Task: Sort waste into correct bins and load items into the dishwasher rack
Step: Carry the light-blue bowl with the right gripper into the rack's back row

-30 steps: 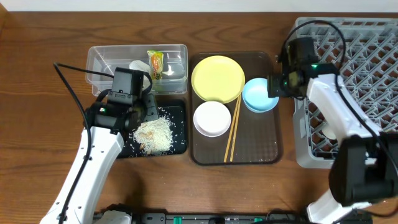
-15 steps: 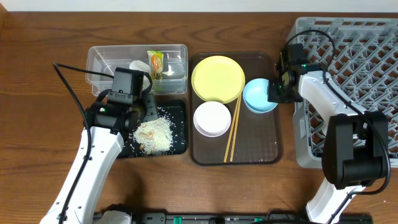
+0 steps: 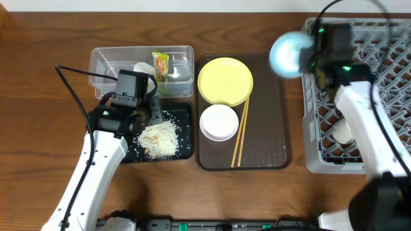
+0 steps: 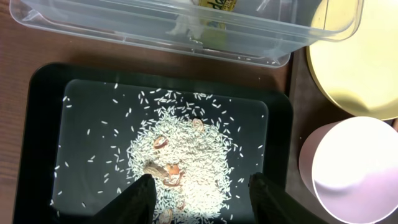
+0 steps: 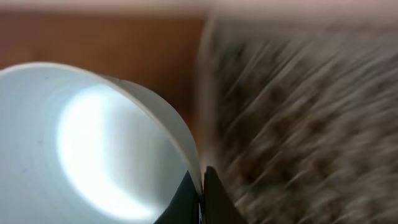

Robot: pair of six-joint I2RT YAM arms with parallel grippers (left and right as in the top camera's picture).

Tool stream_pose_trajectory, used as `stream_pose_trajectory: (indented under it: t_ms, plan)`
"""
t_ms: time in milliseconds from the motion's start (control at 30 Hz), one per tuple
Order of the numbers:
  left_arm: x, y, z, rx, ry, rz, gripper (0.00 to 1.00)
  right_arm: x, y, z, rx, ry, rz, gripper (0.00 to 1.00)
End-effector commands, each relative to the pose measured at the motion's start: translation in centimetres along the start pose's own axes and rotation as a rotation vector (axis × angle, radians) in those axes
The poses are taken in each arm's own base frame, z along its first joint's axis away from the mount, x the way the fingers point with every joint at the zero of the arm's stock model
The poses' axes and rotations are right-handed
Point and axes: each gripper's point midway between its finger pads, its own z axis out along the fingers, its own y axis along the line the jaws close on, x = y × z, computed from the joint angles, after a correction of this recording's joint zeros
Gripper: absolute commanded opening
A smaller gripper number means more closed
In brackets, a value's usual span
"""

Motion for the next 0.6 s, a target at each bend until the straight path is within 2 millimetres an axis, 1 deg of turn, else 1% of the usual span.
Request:
stream_pose_trajectory:
  t_ms: [0, 33, 133, 300, 433, 567]
  plan:
    - [-0.1, 0.4, 0.0, -0.019, -0.009, -0.016, 0.52, -2.9, -3.9, -1.5, 0.195, -0.087, -0.166, 0.01]
    - [-0.1, 0.4, 0.0, -0.018, -0.009, -0.016, 0.52, -3.8, -4.6, -1.7, 0.238, -0.113, -0.203, 0.01]
    - [-0.1, 0.4, 0.0, -0.018, -0.01, -0.016, 0.52, -5.4, -5.9, -1.6, 0.346, -0.149, -0.328, 0.01]
    - [-0.2, 0.4, 0.0, -0.017, -0.012, -0.016, 0.52, -7.1, -8.2, -0.6, 0.537, -0.176, -0.414, 0.01]
    - [-0.2, 0.4, 0.0, -0.017, -0.012, -0.016, 0.52, -7.5, -10.3, 1.1, 0.683, -0.16, -0.469, 0.01]
    - [-0.2, 0.4, 0.0, -0.017, -0.012, -0.017, 0.52, -6.7, -12.1, 3.5, 0.779, -0.132, -0.483, 0.01]
